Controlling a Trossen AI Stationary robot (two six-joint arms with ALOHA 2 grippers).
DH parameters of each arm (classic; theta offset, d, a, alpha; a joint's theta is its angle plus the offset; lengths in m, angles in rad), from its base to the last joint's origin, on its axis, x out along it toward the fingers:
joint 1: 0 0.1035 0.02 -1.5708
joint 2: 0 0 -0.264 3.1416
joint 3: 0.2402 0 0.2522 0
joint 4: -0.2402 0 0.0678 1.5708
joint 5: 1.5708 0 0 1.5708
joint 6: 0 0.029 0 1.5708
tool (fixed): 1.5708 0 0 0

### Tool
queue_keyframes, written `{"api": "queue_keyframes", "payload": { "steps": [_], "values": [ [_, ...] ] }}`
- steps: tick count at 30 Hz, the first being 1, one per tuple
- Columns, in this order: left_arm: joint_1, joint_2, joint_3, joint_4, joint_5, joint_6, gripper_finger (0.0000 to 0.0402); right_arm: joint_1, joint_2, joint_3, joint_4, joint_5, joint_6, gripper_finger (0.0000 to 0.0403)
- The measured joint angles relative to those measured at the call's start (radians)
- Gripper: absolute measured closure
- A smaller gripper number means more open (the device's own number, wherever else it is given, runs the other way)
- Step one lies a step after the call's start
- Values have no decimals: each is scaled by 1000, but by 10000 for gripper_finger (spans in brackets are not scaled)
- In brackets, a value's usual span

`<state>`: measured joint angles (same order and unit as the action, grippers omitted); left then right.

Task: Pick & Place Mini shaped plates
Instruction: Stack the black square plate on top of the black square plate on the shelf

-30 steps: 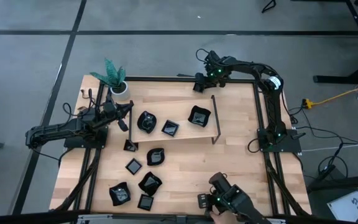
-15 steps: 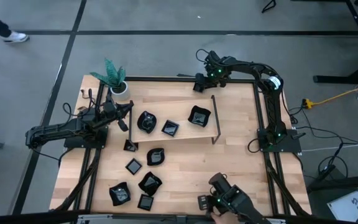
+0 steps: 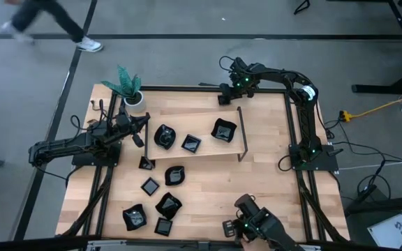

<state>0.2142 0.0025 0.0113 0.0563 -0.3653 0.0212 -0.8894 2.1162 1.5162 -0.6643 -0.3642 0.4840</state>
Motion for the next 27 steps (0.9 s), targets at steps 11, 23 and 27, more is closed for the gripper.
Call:
{"api": "queue_keyframes", "payload": {
  "steps": [11,23,27],
  "values": [
    [0,0,0,0,0,0,398,-7,-37,0,-37,11,-77,397],
    [0,0,0,0,0,0,398,-44,-189,-1,-36,87,-100,396],
    [0,0,0,0,0,0,398,-59,-257,-1,-26,138,-104,400]
  ]
}}
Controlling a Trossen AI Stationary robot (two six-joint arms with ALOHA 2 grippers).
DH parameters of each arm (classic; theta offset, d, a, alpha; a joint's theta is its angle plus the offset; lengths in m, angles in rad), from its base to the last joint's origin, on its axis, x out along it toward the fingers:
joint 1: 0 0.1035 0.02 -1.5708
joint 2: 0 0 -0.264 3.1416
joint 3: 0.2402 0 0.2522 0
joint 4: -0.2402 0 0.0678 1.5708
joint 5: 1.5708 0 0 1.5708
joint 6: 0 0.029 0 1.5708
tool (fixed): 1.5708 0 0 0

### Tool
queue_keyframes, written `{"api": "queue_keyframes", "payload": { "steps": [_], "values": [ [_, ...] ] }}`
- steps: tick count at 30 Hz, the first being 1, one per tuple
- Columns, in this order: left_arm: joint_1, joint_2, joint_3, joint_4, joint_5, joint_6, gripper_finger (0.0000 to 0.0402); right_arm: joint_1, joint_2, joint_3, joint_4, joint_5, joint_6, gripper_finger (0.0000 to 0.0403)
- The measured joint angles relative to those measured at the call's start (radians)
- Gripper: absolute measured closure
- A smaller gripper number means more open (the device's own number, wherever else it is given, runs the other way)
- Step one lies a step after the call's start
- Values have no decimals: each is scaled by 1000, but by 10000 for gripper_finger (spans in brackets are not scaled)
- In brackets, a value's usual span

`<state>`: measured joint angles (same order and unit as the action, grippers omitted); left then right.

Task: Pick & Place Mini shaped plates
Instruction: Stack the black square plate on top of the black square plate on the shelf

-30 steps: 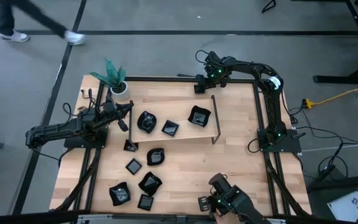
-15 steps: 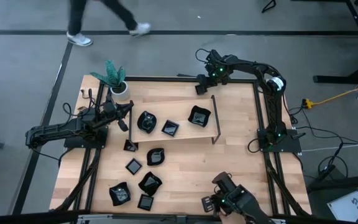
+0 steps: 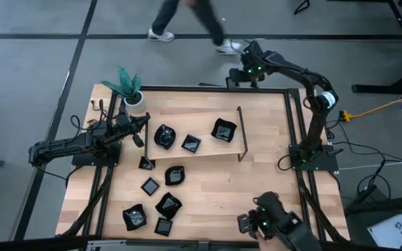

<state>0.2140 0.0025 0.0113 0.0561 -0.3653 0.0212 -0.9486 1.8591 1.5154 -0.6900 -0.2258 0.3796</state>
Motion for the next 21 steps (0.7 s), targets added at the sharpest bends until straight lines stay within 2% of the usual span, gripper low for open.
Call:
{"api": "queue_keyframes", "payload": {
  "steps": [4,12,21],
  "values": [
    [0,0,0,0,0,0,398,-11,-87,0,30,50,-2,398],
    [0,0,0,0,0,0,398,-15,-255,1,51,80,-39,400],
    [0,0,0,0,0,0,398,64,-392,1,55,102,-81,399]
  ]
}}
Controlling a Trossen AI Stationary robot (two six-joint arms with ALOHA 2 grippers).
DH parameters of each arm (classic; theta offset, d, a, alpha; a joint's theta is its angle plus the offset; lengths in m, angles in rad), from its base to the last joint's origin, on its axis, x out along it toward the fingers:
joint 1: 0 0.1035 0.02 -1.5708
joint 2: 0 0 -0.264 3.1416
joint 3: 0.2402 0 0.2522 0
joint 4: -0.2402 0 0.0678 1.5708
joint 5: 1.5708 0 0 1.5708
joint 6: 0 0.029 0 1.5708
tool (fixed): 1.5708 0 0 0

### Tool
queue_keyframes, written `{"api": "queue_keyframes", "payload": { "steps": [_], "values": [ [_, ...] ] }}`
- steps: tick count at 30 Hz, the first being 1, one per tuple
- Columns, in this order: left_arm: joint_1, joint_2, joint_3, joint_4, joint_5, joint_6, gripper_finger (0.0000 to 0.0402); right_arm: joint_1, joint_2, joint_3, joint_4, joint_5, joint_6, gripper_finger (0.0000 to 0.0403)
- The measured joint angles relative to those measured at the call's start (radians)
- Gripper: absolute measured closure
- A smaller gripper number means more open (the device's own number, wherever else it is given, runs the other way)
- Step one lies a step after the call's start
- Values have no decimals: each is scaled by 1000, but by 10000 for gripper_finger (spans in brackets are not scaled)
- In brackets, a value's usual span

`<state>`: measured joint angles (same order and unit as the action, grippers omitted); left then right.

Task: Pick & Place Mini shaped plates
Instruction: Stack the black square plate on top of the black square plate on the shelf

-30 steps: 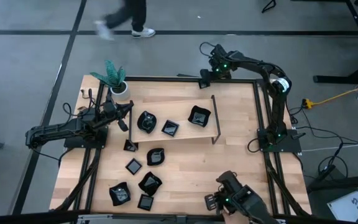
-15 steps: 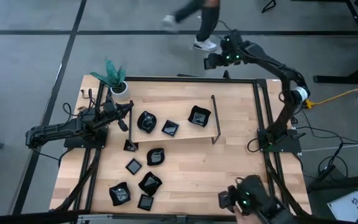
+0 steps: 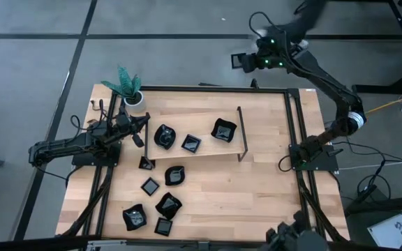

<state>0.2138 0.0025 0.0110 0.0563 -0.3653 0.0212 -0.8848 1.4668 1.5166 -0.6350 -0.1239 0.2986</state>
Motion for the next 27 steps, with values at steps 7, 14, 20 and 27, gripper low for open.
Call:
{"api": "queue_keyframes", "payload": {
  "steps": [7,14,20,27],
  "values": [
    [0,0,0,0,0,0,398,102,-48,0,24,1,-16,398],
    [0,0,0,0,0,0,398,223,-46,0,90,1,-37,398],
    [0,0,0,0,0,0,398,338,-46,0,113,1,-67,398],
    [0,0,0,0,0,0,398,475,-45,0,137,1,-129,398]
  ]
}}
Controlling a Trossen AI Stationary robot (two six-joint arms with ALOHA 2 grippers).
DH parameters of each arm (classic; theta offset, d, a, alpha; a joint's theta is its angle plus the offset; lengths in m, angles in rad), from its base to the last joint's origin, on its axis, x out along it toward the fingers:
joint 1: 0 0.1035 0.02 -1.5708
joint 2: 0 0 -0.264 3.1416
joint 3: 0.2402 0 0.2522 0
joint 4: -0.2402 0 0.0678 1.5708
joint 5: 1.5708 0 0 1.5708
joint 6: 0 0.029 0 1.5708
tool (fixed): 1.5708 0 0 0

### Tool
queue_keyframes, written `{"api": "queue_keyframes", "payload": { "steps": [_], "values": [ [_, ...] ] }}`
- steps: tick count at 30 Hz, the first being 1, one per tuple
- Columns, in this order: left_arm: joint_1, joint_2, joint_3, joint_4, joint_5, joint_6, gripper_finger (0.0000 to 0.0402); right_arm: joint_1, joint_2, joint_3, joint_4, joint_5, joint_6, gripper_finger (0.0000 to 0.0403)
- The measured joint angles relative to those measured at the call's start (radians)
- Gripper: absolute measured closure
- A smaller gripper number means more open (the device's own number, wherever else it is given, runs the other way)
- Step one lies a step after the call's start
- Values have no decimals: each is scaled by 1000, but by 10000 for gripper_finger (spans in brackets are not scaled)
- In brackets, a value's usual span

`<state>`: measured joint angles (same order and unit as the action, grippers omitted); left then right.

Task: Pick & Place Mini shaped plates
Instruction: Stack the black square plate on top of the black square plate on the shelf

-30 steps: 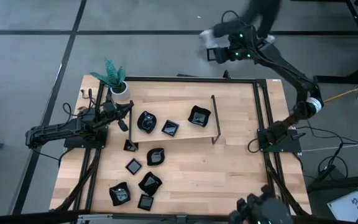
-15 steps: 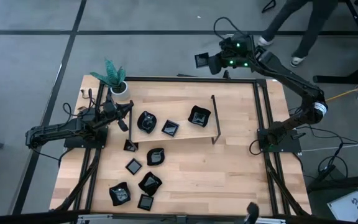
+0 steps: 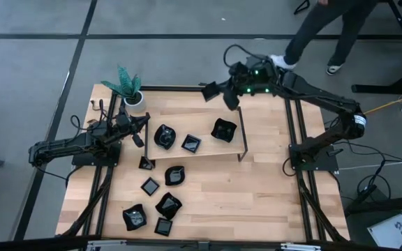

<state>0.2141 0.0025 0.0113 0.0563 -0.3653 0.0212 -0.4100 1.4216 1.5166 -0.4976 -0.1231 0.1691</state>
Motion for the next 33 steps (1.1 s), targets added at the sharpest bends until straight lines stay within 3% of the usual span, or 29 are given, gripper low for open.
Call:
{"api": "queue_keyframes", "payload": {
  "steps": [14,19,24,33],
  "values": [
    [0,0,0,0,0,0,398,210,120,0,23,-8,-125,398],
    [0,0,0,0,0,0,398,244,180,0,30,-30,-130,398],
    [0,0,0,0,0,0,398,255,219,0,29,-173,-126,398],
    [0,0,0,0,0,0,398,265,276,0,32,-185,-88,398]
  ]
}}
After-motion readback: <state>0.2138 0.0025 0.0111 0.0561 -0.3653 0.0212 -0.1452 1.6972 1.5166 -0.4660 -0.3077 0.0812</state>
